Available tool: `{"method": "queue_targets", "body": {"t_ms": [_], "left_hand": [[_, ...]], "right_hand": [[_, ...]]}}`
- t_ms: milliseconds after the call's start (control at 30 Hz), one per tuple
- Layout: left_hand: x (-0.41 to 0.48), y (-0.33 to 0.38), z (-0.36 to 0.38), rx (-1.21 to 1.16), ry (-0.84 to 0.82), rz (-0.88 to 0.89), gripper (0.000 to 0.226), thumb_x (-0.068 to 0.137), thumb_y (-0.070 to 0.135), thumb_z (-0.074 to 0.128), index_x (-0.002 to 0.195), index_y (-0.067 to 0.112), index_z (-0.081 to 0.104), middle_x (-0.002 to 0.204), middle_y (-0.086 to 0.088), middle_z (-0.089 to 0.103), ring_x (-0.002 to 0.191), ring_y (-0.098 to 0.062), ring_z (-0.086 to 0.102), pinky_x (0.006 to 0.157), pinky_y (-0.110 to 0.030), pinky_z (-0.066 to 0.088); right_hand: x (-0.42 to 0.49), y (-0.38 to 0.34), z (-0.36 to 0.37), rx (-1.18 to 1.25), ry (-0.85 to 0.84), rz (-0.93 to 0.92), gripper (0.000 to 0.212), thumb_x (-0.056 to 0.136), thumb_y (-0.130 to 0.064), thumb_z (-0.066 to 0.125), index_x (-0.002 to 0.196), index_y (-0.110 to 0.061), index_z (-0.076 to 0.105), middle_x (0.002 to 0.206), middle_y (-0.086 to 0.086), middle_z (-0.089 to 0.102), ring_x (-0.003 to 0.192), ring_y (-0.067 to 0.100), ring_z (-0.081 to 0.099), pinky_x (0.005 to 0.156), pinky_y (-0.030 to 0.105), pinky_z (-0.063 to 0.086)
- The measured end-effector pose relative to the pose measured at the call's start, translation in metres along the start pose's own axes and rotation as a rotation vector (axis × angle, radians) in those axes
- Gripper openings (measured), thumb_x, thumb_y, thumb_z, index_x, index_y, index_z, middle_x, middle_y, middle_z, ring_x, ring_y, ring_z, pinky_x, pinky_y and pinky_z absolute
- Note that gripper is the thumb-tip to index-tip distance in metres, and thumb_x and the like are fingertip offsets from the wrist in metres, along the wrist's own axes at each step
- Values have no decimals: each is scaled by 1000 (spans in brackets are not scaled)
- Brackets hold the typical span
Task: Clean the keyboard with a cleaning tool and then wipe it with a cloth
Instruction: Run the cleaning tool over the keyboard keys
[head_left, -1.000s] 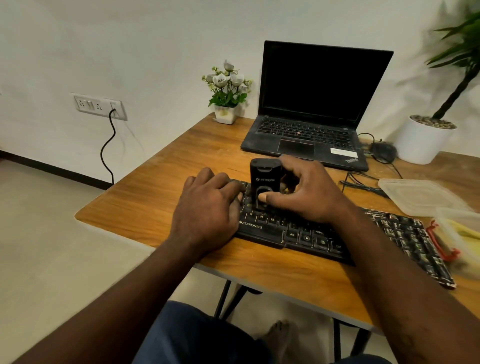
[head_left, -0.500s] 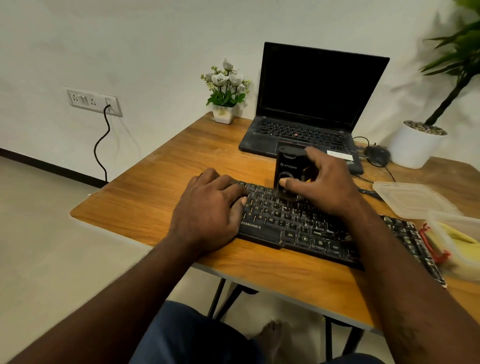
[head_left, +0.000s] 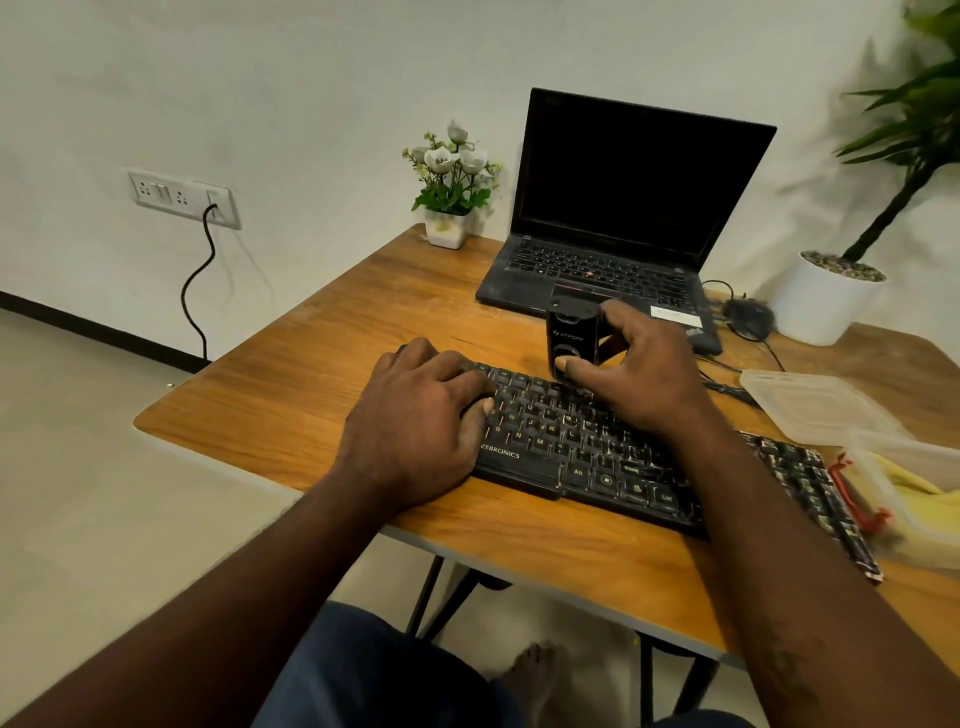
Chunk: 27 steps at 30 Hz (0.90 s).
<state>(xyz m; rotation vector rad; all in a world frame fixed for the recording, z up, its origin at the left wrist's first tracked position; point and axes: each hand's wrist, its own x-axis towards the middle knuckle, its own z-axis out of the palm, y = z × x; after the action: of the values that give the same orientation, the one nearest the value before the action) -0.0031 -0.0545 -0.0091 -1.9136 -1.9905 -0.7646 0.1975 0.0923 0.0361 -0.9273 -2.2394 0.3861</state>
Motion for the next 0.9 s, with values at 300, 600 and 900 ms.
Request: {"method": "queue_targets", "body": {"t_ms": [300, 600, 900], "left_hand": [[0, 0, 0, -5, -3, 2, 38, 99, 45, 43, 122, 30, 69, 121, 10, 67, 111, -14, 45, 91, -37, 38], [1, 0, -1, -12, -4, -7, 40, 98, 44, 43, 123, 28, 70, 120, 8, 68, 111, -15, 45, 88, -36, 37], [1, -1, -1, 13, -4, -14, 41, 99, 44, 40, 122, 28, 70, 118, 9, 67, 111, -16, 46, 88, -38, 39]], "right_hand": [[8, -5, 11, -75, 59, 29, 54, 84, -36, 83, 132, -23, 63, 117, -3, 73, 97, 8, 65, 71, 18, 45], [44, -25, 31, 144, -153, 148, 54, 83, -37, 84, 128, -28, 55, 100, -16, 60, 92, 2, 59, 67, 21, 44], [54, -20, 8, 251, -351, 242, 53, 84, -18, 83, 129, -22, 57, 102, -4, 69, 90, 10, 69, 67, 20, 49]]}}
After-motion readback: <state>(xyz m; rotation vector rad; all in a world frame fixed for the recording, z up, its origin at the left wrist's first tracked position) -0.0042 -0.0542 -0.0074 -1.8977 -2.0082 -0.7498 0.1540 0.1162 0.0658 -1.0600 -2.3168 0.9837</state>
